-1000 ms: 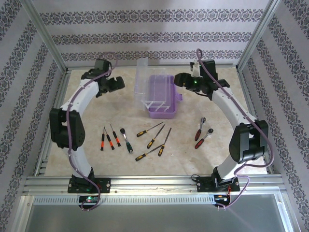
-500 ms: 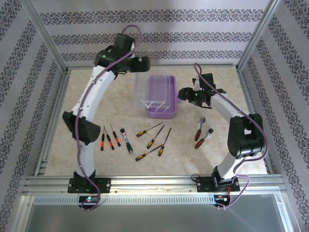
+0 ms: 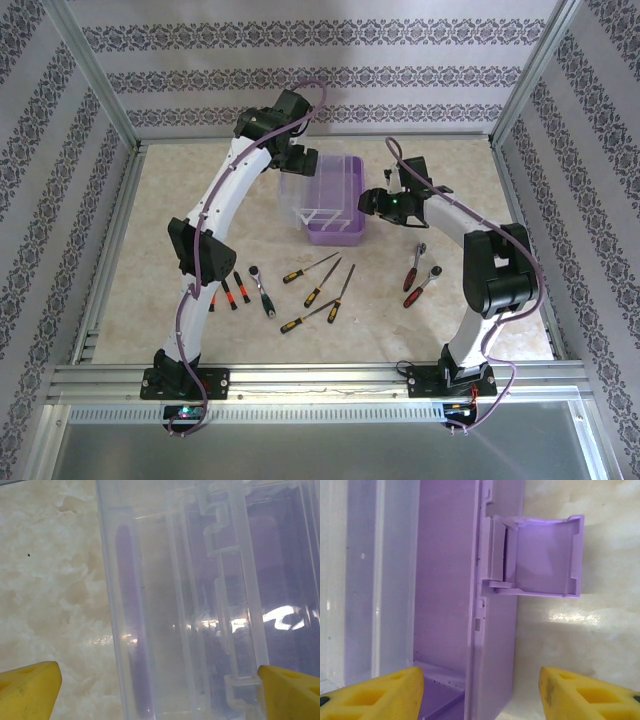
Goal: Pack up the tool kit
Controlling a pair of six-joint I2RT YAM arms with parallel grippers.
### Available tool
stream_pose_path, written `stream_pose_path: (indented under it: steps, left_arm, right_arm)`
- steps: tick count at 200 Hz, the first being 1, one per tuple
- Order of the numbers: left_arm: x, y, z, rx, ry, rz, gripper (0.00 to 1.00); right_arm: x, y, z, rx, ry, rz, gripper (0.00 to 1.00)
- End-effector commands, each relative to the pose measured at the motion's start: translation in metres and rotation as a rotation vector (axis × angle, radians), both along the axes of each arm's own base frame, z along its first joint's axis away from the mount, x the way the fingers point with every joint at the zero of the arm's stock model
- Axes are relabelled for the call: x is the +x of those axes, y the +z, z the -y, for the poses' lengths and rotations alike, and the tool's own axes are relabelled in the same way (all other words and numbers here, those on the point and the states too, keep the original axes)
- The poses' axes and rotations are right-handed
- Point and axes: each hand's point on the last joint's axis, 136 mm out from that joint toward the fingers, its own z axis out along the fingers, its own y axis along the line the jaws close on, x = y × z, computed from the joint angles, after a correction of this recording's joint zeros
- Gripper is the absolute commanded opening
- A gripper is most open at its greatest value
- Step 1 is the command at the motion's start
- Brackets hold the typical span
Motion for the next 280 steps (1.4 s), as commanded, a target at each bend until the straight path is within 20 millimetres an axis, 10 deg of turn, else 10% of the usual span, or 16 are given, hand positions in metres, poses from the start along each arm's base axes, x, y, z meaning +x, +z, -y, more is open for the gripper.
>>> stream_pose_path:
  steps: [1, 125, 280]
  left_arm:
    - [-0.013, -0.002, 0.000, 0.030, -0.035, -0.037, 0.95]
    - [-0.016, -0.025, 0.002, -0.066, -0.088, -0.084, 0.48]
    - [-0.005, -0.105, -0.035, -0.678, -0.016, -0.066, 0.63]
  right_arm:
    - [0.002, -0.007, -0.009, -0.012, 0.026, 0.001, 0.61]
    - [0.011, -0.029, -0.020, -0.025, 0.032, -0.032, 0.17]
    - [0.025, -0.028, -0.001, -0.031, -0.023, -0.019, 0.12]
